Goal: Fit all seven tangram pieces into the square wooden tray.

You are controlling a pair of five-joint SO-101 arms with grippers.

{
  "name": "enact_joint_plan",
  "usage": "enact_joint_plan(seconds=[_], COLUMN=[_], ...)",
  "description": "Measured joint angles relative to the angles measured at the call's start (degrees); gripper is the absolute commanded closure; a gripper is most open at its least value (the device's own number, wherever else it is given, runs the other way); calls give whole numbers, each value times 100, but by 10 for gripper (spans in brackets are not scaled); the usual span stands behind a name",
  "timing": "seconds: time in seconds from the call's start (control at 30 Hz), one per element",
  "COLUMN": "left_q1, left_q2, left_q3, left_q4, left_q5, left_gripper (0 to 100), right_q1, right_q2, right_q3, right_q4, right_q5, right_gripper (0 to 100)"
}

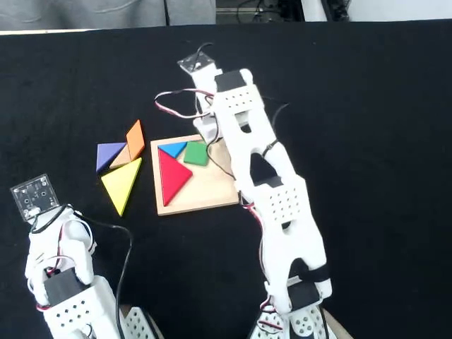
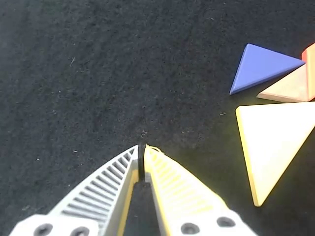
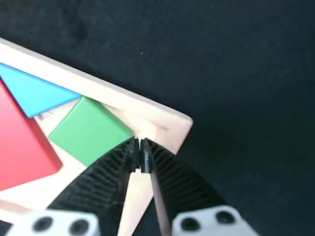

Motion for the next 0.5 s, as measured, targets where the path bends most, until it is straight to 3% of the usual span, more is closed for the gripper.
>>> enact_joint_plan(seconds=[0.23,0.5], left_q1=[0,0], left_q2=[0,0], left_q3=[0,0], left_q4=[0,0], left_q5=[0,0], left_gripper=[970,970], right_q1=[9,-290], right_q2=[299,308], right_q3=[-105,-712], right_q4=[-53,695], right_q5=[0,0], right_gripper=[988,988])
